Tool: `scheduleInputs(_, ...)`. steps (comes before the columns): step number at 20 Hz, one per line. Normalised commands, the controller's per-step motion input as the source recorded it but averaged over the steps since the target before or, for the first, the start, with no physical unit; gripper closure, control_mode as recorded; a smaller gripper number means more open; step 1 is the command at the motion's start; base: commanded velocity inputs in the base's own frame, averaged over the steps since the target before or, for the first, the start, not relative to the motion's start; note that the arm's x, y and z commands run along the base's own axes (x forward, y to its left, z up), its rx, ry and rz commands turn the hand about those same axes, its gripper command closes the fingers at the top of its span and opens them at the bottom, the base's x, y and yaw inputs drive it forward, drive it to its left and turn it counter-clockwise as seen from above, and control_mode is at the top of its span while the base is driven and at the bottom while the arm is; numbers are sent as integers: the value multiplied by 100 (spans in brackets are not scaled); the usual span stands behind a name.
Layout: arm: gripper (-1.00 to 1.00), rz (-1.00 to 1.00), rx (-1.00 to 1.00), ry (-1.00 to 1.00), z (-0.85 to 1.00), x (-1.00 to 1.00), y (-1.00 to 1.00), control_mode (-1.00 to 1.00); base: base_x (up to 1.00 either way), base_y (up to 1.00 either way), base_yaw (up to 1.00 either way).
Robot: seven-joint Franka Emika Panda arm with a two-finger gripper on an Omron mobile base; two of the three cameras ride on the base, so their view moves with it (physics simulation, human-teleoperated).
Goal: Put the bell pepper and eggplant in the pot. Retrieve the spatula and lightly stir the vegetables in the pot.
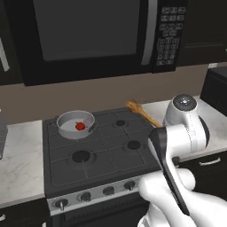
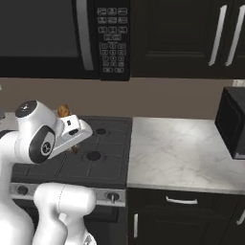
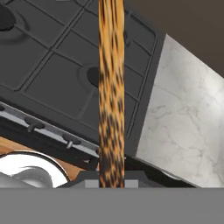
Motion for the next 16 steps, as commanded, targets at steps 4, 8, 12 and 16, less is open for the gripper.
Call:
scheduleInputs(4, 100, 0, 0, 0, 0, 0, 0, 100, -33, 72, 0)
scheduleInputs(8, 100, 0, 0, 0, 0, 0, 0, 100, 11, 73, -1)
scheduleInputs(12, 100, 0, 0, 0, 0, 0, 0, 100, 15, 8, 0)
scheduleInputs(16, 100, 0, 0, 3, 2, 1, 0, -100, 0, 0, 0)
